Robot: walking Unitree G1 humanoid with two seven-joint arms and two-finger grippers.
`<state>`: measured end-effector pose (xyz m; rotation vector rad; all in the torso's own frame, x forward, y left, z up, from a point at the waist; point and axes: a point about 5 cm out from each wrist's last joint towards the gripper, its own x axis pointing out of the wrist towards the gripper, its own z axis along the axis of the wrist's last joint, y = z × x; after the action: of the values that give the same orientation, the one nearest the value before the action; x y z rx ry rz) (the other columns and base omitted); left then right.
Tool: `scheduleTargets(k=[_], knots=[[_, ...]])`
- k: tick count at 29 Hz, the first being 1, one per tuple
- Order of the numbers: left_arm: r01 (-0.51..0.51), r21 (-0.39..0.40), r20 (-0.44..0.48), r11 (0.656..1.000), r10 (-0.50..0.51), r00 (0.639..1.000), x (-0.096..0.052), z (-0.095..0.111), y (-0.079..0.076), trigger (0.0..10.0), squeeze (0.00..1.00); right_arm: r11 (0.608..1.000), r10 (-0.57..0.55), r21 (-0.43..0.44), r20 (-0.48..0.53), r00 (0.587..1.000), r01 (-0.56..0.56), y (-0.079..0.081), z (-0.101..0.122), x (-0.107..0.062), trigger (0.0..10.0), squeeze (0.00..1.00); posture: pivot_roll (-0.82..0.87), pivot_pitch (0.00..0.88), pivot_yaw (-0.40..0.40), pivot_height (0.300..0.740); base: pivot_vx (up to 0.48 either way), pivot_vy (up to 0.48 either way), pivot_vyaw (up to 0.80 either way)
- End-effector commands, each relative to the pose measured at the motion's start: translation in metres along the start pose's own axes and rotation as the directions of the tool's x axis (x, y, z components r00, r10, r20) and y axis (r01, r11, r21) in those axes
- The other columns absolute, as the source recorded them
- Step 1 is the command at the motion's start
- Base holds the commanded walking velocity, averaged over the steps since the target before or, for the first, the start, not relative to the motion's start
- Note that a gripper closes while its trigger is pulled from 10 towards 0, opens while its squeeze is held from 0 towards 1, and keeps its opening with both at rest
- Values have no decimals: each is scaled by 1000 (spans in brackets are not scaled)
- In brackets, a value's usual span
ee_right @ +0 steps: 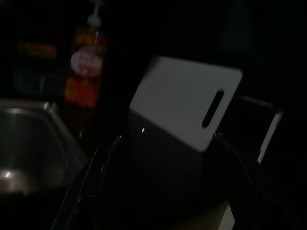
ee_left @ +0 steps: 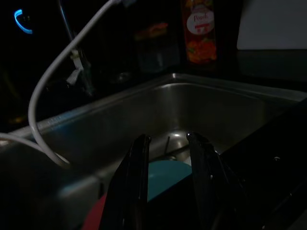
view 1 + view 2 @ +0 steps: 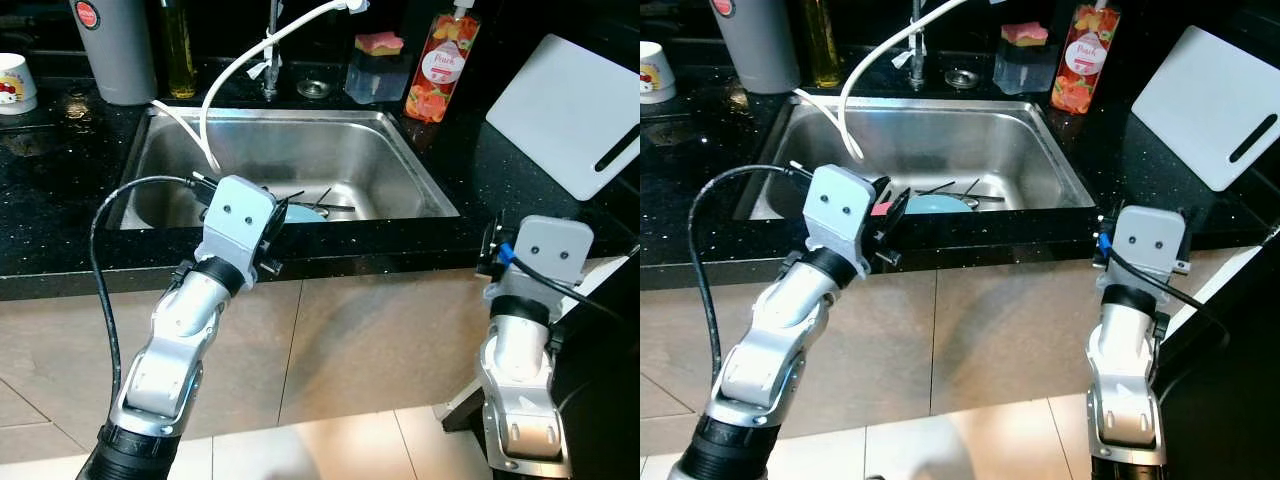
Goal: Kitchen organization
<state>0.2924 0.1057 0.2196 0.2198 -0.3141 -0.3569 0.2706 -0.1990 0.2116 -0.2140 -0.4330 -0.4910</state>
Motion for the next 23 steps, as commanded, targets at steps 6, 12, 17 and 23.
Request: scheduleTargets(k=[6, 12, 17, 23], knots=[[-5, -39, -5, 999, 5, 1000, 6, 5, -3, 10000, 0, 998, 14, 57, 29, 999, -15, 2, 15, 7, 10000, 0, 180, 53, -82, 740, 0, 0, 0], [-11, -33, 16, 999, 12, 1000, 7, 12, -5, 10000, 0, 978, 92, 191, -33, 995, -84, 25, 15, 4, 10000, 0, 186, 54, -85, 740, 0, 0, 0], [-15, -38, 34, 999, 17, 999, 11, 16, -3, 10000, 0, 967, 111, 236, -38, 993, -99, 32, 18, 5, 10000, 0, 182, 53, -88, 740, 0, 0, 0], [-32, -24, 50, 999, 33, 998, 21, 22, 1, 10000, 0, 960, 102, 265, -47, 994, -86, 30, 20, 9, 10000, 0, 185, 56, -89, 740, 0, 0, 0]])
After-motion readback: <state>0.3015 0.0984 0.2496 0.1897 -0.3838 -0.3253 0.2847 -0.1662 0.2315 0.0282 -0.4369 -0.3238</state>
